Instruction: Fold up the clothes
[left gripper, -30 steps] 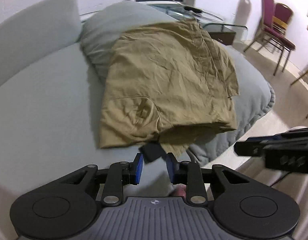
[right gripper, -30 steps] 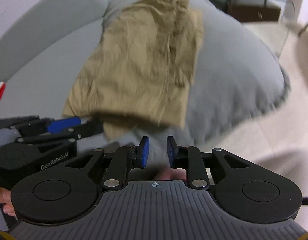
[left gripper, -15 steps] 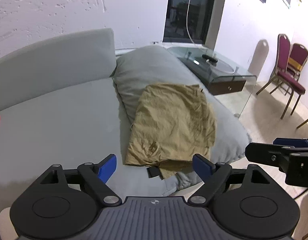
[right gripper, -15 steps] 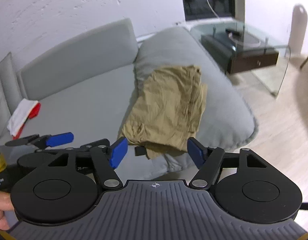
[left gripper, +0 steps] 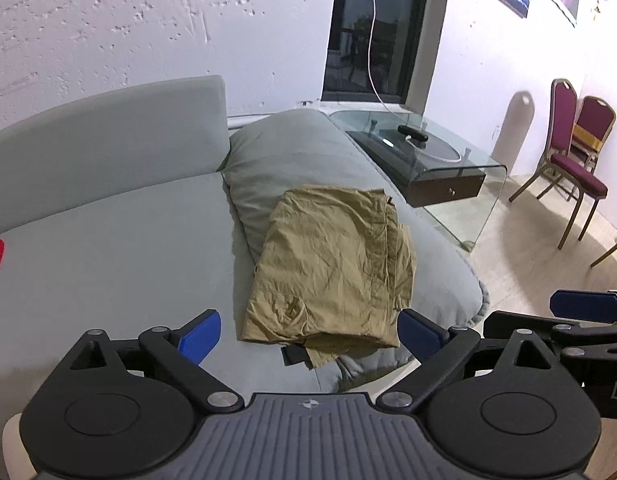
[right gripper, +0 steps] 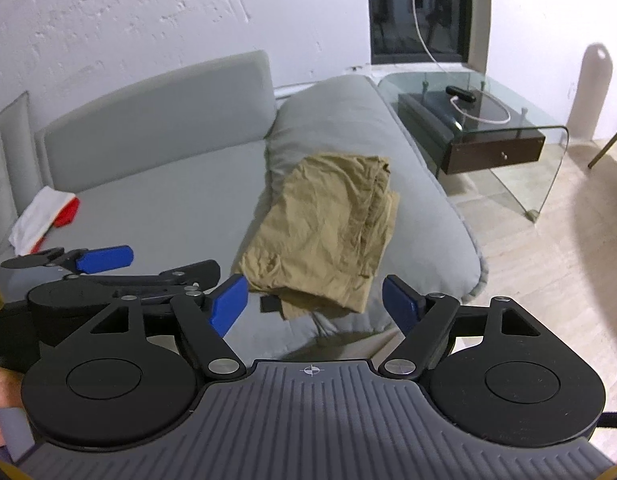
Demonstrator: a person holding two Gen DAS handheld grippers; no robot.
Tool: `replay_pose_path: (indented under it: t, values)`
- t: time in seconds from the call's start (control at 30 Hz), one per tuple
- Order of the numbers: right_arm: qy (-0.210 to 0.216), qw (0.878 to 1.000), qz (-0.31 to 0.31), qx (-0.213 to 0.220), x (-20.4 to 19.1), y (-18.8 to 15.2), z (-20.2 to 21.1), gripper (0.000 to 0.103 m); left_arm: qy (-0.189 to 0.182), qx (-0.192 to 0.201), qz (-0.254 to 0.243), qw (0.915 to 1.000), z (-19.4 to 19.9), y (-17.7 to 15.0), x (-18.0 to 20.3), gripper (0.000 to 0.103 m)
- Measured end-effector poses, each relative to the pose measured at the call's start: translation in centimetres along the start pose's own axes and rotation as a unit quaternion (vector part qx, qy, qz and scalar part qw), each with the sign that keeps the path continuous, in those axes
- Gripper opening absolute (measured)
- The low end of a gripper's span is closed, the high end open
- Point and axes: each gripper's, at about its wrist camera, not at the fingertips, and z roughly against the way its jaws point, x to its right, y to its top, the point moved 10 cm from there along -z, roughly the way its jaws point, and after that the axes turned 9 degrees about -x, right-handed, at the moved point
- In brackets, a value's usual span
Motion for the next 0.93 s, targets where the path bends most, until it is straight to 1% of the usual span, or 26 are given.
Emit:
replay_pose_path:
  t: [0.33,0.63,0.93]
  values:
    - [-0.007,1.0,-0.008,-0.006,0.9,-0.6,-0.4,0.079,-0.004,-0.007,-0.008,0.9999,-0.5,-0.2,0.6,0.095]
    - [-0.009,1.0,-0.011,-0.012,1.2,-0.9,-1.0,0.079,-0.007,-0.024,-0.001,0.9997,-1.2,-0.7,0.6,0.095]
    - [-0.013,1.0,-0.014,-0.014,1.4,-0.9,-1.3,0.079,-0.014,-0.029,0.0,0.9995,-1.9,-0.8,0.7,0.095]
